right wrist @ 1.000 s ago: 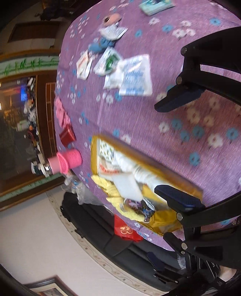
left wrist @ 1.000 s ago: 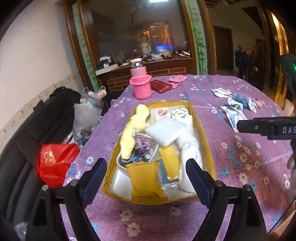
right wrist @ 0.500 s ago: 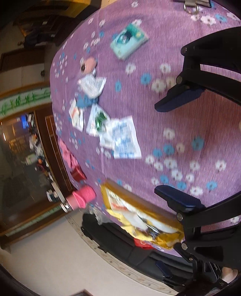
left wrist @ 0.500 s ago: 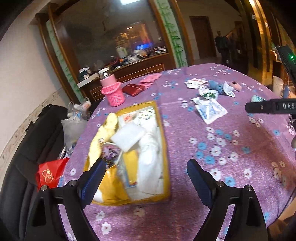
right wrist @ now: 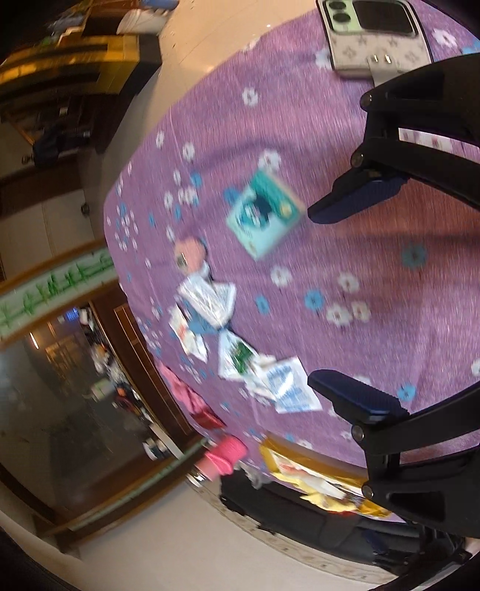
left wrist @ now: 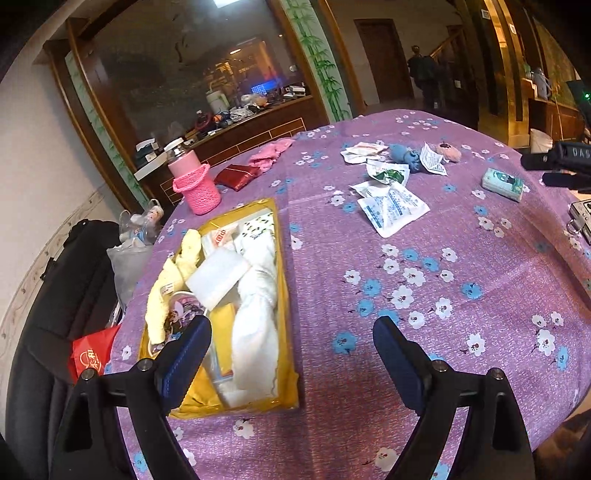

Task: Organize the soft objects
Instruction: 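Move the left tool toward the white desiccant packet while the right tool approaches the cartoon tissue pack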

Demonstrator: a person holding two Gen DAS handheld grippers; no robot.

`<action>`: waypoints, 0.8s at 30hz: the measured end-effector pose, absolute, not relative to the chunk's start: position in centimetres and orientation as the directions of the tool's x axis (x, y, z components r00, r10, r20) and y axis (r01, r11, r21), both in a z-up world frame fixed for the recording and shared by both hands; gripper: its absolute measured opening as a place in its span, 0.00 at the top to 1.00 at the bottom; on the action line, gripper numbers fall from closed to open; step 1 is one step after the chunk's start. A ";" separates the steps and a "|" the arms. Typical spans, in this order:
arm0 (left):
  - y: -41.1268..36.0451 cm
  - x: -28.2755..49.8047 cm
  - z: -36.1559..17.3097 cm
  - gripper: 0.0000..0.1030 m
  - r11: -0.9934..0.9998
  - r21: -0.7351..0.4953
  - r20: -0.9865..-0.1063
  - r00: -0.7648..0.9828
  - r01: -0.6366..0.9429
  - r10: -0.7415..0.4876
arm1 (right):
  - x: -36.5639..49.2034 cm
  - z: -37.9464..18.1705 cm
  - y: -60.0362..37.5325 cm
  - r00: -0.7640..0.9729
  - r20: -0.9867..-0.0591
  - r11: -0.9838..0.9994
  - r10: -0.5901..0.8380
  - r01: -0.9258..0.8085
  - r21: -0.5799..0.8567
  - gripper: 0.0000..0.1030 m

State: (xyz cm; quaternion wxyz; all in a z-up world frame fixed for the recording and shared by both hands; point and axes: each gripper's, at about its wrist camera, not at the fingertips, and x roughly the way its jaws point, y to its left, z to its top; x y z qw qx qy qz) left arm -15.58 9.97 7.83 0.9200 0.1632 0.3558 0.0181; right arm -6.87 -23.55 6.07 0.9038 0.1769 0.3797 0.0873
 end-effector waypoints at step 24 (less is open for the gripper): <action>7.1 -11.5 7.3 0.11 0.965 -0.037 -0.773 0.605 0.258 -0.191 | 2.3 1.7 -27.0 0.604 -0.781 0.951 0.160 0.119 0.287 0.18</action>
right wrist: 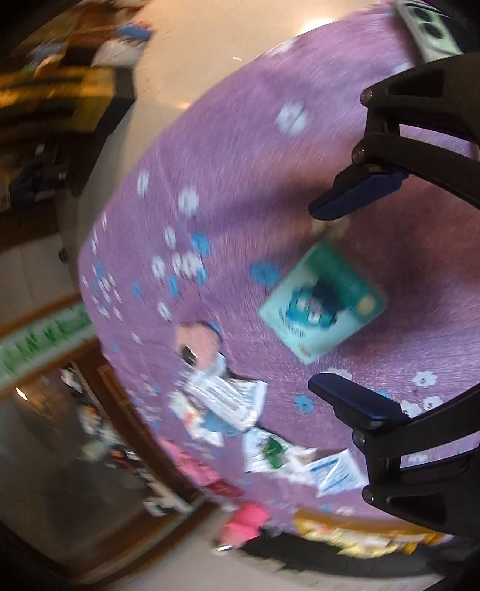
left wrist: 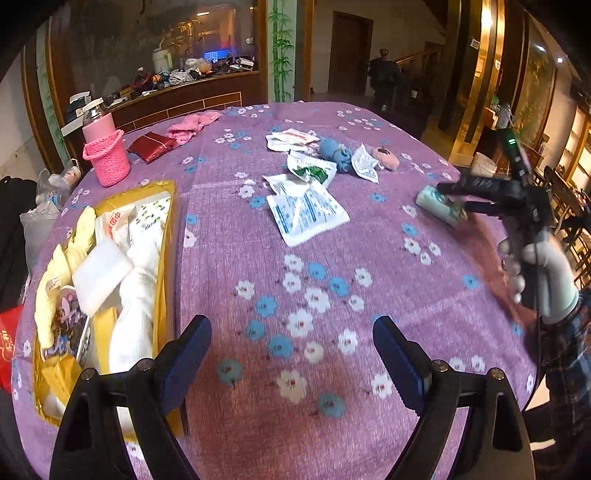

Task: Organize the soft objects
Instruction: 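Move the left tool toward the white desiccant packet while the right tool approaches the cartoon tissue pack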

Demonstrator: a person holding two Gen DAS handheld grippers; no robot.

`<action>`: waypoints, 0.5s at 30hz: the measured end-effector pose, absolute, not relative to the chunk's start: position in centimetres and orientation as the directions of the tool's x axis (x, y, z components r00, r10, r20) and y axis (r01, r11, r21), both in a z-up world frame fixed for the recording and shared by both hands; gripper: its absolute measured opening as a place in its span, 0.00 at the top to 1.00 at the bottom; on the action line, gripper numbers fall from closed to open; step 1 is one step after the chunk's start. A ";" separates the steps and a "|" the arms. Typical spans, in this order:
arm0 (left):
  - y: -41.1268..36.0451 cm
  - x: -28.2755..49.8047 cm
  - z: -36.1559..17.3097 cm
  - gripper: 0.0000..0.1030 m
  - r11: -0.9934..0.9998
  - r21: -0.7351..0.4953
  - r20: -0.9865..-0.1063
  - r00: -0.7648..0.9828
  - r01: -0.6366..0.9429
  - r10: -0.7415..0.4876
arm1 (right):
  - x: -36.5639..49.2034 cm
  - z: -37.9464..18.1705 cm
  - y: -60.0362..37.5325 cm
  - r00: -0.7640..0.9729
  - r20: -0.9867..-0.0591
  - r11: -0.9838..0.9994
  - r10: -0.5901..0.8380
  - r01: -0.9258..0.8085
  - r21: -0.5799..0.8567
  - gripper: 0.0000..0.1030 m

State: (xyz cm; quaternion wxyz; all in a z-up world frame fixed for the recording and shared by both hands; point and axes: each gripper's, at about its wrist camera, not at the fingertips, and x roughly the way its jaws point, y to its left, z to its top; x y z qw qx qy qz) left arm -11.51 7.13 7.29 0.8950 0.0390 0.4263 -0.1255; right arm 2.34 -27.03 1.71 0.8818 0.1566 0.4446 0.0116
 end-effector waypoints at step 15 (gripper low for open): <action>3.1 -1.5 6.3 0.11 0.937 -0.007 -0.794 0.567 0.349 -0.217 | 2.9 0.4 -23.6 0.603 -0.785 0.982 0.146 0.005 0.186 0.49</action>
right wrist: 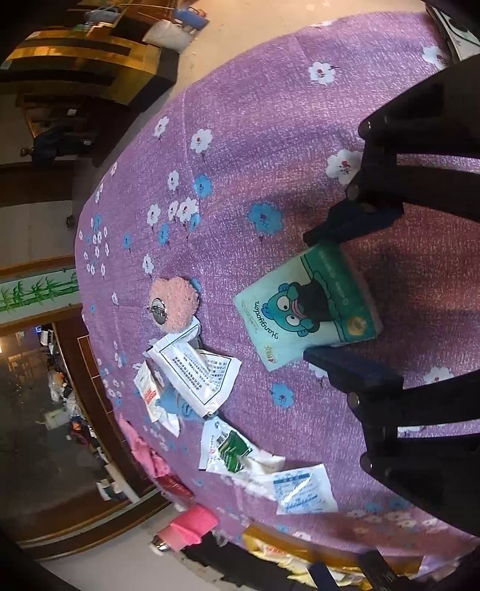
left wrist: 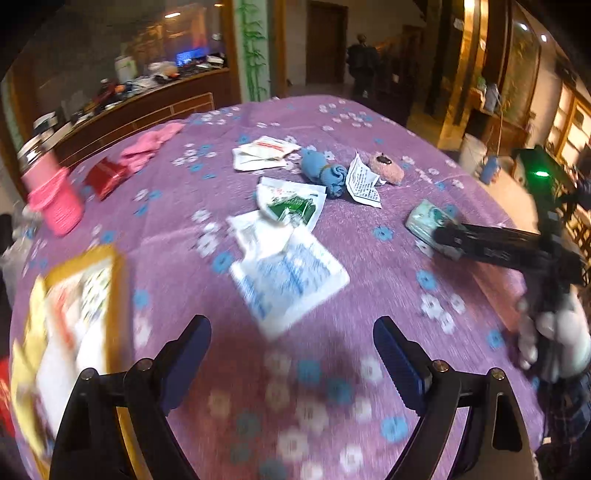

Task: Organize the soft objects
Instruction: 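Move the left tool toward the white desiccant packet while the right tool approaches the cartoon tissue pack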

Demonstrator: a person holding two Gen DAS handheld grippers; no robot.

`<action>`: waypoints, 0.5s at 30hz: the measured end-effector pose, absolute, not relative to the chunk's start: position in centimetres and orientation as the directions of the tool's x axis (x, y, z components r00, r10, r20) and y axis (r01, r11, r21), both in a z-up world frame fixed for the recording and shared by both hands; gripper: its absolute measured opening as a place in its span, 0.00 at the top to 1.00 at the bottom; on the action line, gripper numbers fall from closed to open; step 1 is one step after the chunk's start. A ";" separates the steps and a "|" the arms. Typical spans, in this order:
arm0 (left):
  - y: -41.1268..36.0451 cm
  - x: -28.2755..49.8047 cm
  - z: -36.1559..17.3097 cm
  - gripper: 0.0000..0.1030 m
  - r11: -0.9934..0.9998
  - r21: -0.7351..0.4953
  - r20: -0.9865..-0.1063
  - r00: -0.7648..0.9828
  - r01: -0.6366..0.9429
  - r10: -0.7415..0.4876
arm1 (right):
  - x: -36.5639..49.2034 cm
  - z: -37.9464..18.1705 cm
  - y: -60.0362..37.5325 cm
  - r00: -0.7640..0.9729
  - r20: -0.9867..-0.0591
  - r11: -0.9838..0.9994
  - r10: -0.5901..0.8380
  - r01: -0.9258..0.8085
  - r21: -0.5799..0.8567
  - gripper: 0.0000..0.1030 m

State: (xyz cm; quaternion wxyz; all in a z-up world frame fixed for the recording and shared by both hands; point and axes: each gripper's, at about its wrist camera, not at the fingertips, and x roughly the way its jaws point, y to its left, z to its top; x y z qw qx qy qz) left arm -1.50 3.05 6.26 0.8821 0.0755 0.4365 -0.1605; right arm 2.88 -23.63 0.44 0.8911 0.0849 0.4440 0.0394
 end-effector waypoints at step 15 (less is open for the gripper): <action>-1.6 3.1 1.7 0.35 0.831 -0.032 -0.873 0.389 0.555 -0.293 | 3.0 0.3 -24.1 0.604 -0.776 0.974 0.181 -0.003 0.225 0.48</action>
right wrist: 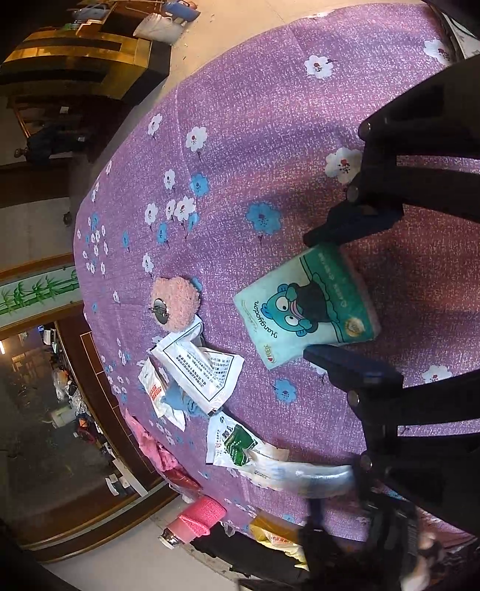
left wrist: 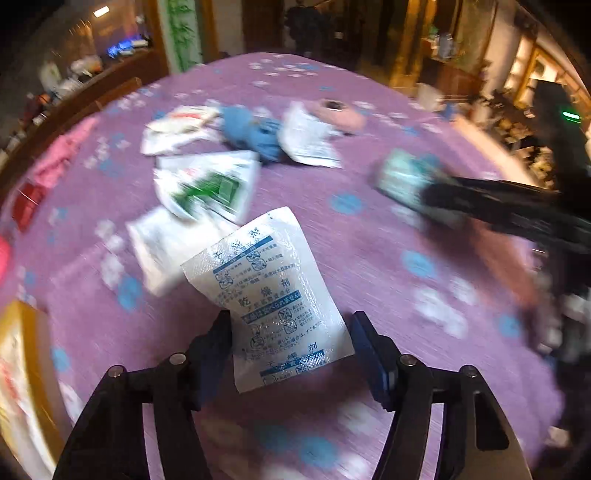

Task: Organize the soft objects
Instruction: 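Close the left tool on the white desiccant packet while the right tool grasps the cartoon tissue pack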

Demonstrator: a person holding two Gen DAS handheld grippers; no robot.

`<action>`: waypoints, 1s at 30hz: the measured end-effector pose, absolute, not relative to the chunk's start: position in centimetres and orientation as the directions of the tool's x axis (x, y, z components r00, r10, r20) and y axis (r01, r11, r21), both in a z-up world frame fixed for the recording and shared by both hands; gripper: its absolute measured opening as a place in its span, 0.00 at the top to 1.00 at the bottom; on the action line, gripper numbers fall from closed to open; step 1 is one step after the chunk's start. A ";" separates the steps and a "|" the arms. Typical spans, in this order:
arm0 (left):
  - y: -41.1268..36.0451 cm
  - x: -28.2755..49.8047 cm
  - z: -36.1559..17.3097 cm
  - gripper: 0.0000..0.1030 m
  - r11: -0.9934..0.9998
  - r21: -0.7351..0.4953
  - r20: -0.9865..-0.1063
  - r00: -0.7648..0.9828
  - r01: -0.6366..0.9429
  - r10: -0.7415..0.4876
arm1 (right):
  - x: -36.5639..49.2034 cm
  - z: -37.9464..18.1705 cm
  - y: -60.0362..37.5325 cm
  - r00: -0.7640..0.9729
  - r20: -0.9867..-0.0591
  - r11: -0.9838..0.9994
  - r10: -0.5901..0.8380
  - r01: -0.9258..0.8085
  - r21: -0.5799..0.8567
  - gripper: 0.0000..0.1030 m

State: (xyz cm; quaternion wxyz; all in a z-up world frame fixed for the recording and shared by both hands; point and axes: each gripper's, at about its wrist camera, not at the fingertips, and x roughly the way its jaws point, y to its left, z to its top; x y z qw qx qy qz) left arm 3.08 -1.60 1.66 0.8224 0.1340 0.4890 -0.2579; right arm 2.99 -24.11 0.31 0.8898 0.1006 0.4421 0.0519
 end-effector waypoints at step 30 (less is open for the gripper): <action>3.4 -5.2 6.0 0.68 0.899 -0.173 -0.731 0.559 0.403 -0.391 | 2.5 0.8 -24.6 0.647 -0.739 0.967 0.190 0.006 0.255 0.57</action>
